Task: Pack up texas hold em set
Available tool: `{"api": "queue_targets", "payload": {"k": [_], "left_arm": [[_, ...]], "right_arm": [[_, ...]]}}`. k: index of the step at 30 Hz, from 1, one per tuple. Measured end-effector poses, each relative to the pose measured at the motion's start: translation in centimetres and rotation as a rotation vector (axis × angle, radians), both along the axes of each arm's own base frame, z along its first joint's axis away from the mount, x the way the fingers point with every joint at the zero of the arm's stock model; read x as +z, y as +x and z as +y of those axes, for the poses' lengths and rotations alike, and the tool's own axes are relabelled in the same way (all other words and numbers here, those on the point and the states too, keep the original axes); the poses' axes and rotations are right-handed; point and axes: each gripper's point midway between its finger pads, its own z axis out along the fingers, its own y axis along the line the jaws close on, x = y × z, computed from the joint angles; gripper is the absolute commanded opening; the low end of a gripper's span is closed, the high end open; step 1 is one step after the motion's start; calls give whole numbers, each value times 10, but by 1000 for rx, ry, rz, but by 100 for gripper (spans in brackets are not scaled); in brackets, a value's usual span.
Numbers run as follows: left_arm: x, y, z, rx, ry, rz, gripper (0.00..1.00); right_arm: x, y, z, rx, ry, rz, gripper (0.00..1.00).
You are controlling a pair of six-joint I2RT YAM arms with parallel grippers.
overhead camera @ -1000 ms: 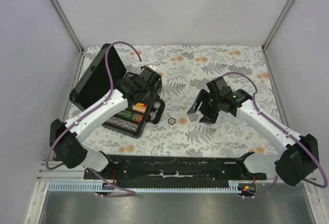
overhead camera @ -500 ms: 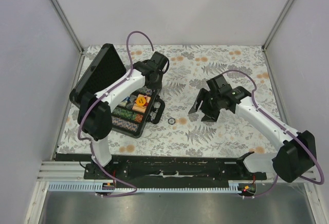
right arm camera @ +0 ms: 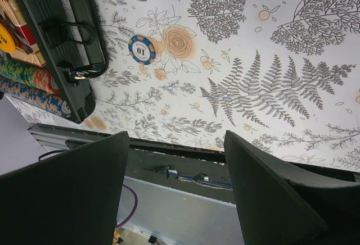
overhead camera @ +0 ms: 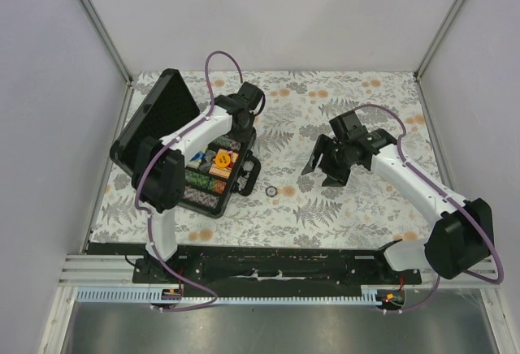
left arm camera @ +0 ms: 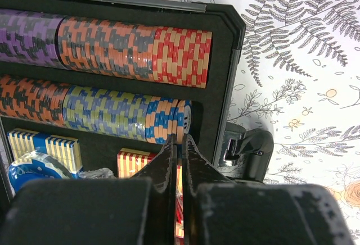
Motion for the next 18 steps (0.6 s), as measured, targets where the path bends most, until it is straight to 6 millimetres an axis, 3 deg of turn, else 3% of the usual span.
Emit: {"api": "queue_targets", "payload": {"k": [4, 18], "left_arm": [[-6, 1, 3, -6, 18, 10, 17], [-13, 3, 11, -9, 69, 14, 35]], "right_arm": [[-4, 1, -1, 5, -6, 12, 76], [-10, 0, 2, 11, -2, 44, 77]]}}
